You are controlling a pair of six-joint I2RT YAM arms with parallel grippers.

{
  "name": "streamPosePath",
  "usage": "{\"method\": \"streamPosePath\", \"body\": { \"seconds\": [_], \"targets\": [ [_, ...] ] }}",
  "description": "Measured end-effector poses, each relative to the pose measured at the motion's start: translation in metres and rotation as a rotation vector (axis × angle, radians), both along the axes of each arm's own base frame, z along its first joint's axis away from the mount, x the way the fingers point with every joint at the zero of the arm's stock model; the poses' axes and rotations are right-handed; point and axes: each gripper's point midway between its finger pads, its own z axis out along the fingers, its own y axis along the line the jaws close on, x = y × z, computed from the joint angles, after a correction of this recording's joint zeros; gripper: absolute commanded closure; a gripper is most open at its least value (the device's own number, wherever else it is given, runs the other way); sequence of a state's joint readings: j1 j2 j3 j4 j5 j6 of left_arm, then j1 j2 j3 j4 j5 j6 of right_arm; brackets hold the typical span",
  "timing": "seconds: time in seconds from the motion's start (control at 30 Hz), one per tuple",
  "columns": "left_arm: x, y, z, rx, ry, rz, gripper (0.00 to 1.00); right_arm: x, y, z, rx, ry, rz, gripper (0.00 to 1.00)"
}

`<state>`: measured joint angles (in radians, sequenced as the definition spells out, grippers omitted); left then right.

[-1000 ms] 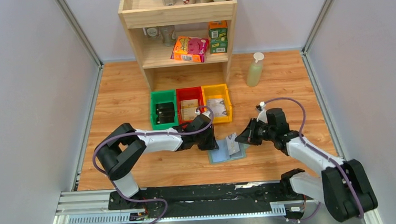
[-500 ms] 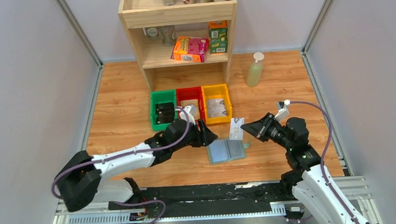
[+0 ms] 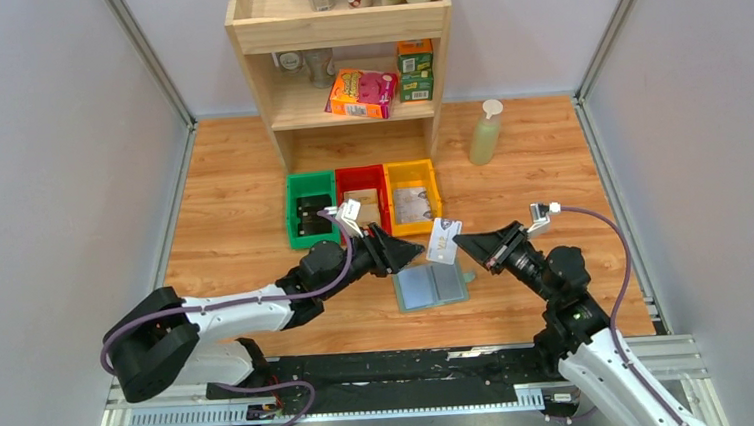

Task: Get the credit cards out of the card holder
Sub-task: Remove the credit card from the card holder, then place the credit card in the storage box.

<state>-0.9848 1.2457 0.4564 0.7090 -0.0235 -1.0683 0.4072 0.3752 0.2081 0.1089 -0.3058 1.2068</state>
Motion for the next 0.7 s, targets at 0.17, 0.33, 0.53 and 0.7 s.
{"method": "streamPosePath", "body": {
  "seconds": [0.17, 0.33, 0.53, 0.7],
  "targets": [
    [-0.002, -0.01, 0.0, -0.036, 0.011, -0.014, 0.37, -0.003, 0.006, 0.004, 0.03, -0.013, 0.007, 1.0],
    [-0.005, -0.017, 0.007, -0.07, 0.001, -0.031, 0.53, -0.002, 0.01, 0.002, 0.04, -0.006, 0.013, 1.0],
    [-0.008, -0.022, 0.014, -0.113, -0.002, -0.057, 0.87, -0.002, 0.014, 0.0, 0.056, -0.004, 0.023, 1.0],
    [-0.008, -0.024, 0.024, -0.165, -0.009, -0.058, 1.0, 0.0, 0.013, -0.001, 0.057, -0.004, 0.01, 0.82]
  ]
}}
